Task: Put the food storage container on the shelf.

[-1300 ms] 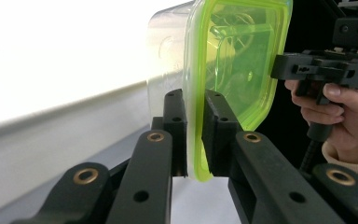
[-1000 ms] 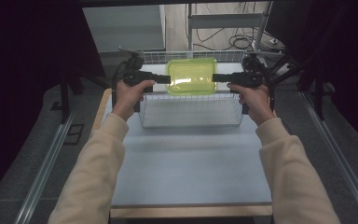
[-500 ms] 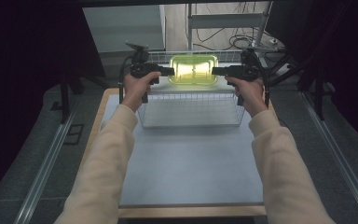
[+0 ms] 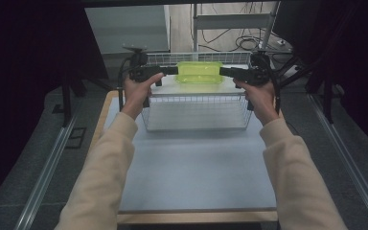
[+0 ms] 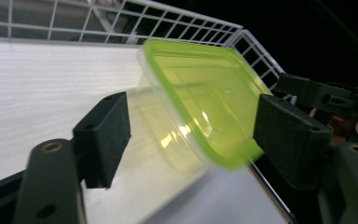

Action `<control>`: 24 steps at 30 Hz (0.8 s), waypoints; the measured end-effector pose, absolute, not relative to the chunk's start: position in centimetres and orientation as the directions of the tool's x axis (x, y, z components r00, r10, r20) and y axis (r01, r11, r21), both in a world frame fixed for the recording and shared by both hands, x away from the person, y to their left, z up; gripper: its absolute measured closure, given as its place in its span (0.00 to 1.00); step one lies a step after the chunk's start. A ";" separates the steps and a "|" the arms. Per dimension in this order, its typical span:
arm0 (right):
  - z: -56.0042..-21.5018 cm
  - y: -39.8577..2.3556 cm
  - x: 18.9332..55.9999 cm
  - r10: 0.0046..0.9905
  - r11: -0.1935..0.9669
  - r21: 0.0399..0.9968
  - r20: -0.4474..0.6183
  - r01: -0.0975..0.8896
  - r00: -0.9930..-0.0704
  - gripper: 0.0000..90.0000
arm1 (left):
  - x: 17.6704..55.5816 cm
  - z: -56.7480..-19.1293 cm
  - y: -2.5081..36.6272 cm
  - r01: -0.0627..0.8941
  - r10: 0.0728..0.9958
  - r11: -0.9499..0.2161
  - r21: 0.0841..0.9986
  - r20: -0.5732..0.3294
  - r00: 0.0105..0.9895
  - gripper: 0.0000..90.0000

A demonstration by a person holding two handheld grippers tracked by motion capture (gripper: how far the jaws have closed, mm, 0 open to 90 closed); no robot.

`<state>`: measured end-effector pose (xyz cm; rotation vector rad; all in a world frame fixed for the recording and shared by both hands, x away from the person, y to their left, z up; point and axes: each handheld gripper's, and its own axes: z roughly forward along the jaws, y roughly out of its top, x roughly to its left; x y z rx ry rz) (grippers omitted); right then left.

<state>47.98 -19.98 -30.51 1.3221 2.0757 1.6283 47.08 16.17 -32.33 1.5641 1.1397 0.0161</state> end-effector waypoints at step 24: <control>-42.3 -26.3 32.6 0.675 0.165 0.897 0.201 0.411 -0.710 0.23 | 29.4 -42.9 16.7 0.552 0.647 -0.093 0.828 -0.371 0.666 0.25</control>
